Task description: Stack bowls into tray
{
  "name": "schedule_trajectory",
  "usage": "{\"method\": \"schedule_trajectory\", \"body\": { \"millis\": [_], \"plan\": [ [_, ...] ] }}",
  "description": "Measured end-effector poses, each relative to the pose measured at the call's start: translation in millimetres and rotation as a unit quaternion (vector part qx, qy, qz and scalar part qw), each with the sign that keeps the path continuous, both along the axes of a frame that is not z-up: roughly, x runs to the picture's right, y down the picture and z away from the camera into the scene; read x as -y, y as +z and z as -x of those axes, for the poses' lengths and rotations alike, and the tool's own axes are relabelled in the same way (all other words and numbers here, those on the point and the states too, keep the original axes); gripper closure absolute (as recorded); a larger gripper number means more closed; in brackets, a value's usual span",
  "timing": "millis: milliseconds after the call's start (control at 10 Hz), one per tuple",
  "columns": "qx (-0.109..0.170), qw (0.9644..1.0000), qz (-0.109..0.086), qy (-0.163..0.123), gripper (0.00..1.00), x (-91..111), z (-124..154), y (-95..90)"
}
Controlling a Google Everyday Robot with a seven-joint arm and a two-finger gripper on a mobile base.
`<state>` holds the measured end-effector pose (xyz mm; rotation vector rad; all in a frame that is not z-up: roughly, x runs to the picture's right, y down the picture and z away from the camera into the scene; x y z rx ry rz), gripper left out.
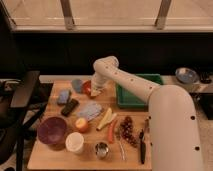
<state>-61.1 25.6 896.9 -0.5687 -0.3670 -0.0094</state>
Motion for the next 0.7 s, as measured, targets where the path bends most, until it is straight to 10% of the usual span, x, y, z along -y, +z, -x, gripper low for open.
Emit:
{"method": "schedule_trajectory", "body": {
  "millis": [400,700],
  "plan": [
    [-0.001,0.9995,-0.029,0.009,1.0,17,-16,-41.3],
    [0.024,0.9976,-0.065,0.005,1.0,33,-20,-107.4]
  ]
}}
